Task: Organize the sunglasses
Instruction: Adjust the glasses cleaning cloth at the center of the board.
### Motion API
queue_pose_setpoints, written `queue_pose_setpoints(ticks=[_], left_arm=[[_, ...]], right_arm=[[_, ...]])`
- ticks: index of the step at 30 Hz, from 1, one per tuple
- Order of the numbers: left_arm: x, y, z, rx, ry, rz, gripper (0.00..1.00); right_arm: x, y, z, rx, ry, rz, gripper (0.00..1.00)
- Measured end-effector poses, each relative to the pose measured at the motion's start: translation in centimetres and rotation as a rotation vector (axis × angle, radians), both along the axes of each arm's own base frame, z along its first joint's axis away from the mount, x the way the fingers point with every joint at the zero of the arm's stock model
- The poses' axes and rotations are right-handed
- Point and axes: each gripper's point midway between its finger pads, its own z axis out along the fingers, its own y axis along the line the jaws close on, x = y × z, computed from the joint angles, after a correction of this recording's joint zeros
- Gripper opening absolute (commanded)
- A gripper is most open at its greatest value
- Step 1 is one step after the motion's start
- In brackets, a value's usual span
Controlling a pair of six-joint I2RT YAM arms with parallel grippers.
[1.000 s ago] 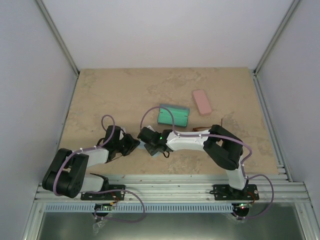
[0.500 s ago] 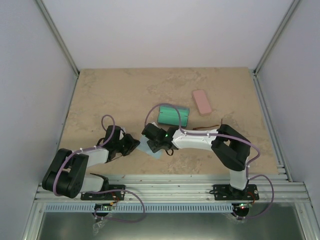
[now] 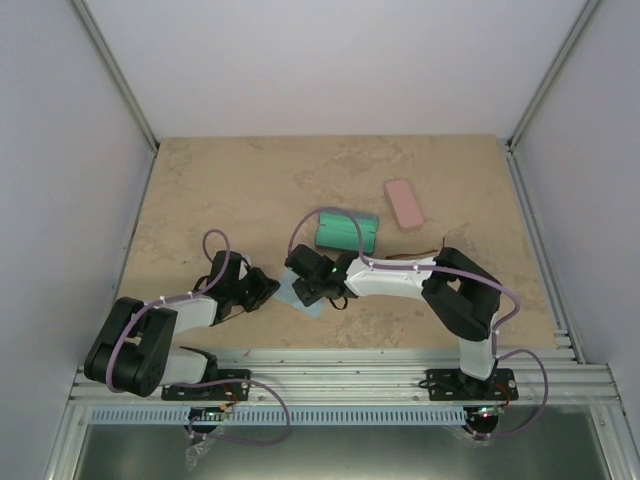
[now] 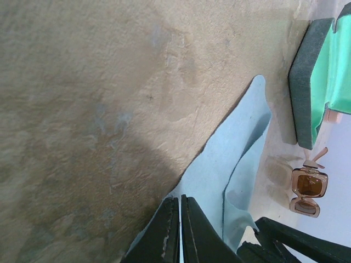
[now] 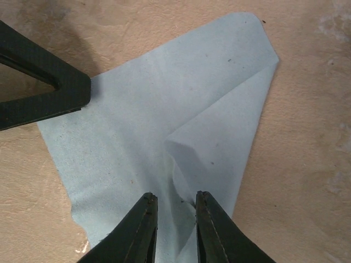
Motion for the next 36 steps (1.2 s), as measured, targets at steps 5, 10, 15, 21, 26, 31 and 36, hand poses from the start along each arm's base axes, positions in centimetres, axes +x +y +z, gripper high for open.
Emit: queue_pose_setpoints(ticks=[5,10,15,21,26,31,36], left_arm=[[0.0,0.0,0.0,0.001,0.000,0.001,0.06],[0.0,0.0,0.0,0.002,0.000,0.002,0.06],[0.0,0.1,0.0,0.005,0.001,0.004,0.06],[0.0,0.1,0.0,0.007,0.003,0.005,0.06],[0.0,0.1,0.0,0.007,0.003,0.005,0.06],[0.0,0.1,0.0,0.007,0.002,0.005,0.06],[-0.1,0.2,0.0,0.010,0.000,0.004,0.06]], right_arm=[[0.1,0.1,-0.6,0.001,0.010,0.000,0.24],[0.3,-0.2,-1.7,-0.022,0.017,-0.007,0.30],[0.8,-0.3,-1.5,-0.028,-0.003,-0.018,0.35],[1.1,-0.3,-1.3,-0.035,-0.022,-0.021,0.22],[1.1,0.2,-1.0,-0.021,-0.021,0.007,0.01],[1.1,0.5,-0.9,-0.006,-0.013,0.009,0.00],[1.8,-1.1,-1.1,-0.026,-0.041,-0.048,0.00]])
